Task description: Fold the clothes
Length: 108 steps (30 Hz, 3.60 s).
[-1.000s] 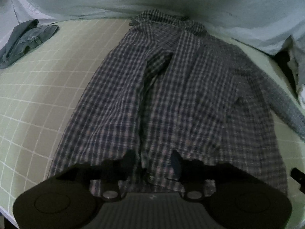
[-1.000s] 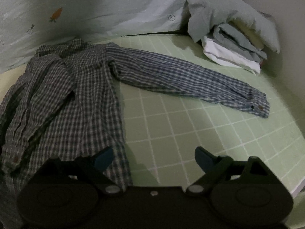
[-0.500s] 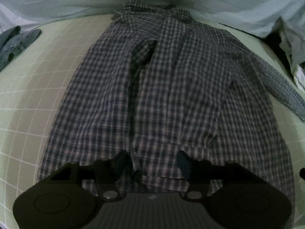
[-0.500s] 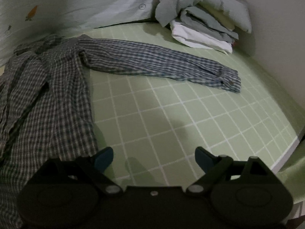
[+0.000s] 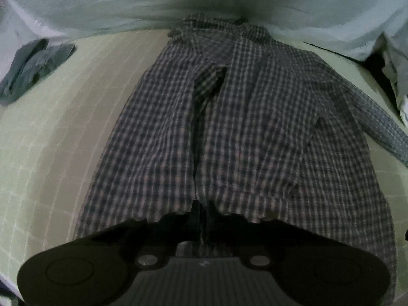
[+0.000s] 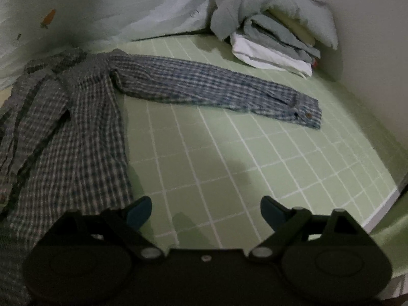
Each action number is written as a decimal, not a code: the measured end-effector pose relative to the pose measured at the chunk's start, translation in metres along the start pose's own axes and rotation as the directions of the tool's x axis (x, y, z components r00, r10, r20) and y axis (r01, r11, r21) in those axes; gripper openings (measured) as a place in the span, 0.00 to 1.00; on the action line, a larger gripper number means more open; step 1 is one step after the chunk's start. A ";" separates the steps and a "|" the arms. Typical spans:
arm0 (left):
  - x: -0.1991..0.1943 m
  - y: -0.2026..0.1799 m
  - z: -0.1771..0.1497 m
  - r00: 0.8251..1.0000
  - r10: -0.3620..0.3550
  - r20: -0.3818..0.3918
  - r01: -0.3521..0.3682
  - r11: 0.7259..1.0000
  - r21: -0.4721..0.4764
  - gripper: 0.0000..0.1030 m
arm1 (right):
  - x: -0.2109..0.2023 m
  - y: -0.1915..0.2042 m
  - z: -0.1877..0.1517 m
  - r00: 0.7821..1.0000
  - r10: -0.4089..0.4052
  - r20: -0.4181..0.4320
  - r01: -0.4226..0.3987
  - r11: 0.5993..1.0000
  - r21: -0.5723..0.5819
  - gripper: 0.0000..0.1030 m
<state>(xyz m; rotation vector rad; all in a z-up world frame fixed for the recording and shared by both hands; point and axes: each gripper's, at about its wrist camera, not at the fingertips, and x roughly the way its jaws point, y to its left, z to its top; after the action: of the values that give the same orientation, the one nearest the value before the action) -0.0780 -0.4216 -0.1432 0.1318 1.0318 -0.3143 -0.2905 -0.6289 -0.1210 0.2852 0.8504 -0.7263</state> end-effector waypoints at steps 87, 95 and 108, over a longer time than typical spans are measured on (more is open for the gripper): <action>-0.042 0.052 0.121 0.981 0.130 0.148 -0.101 0.977 -0.187 0.88 | 0.171 -0.119 0.108 0.989 -0.137 -0.050 0.146 0.953 0.267 1.00; -0.032 0.149 0.134 0.988 0.079 0.130 -0.037 0.954 -0.299 0.88 | 0.134 -0.075 0.115 0.996 -0.082 0.018 0.071 0.935 0.348 0.23; -0.013 0.283 0.131 0.994 0.098 0.055 -0.075 0.944 -0.321 0.88 | 0.010 0.312 0.145 0.827 0.534 0.179 -0.548 0.835 0.040 0.21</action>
<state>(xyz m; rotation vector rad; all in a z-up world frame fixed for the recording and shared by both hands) 0.1133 -0.1847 -0.0762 -0.1247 0.9910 -0.0687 0.0111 -0.4795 -0.0514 0.5186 0.5396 -0.2444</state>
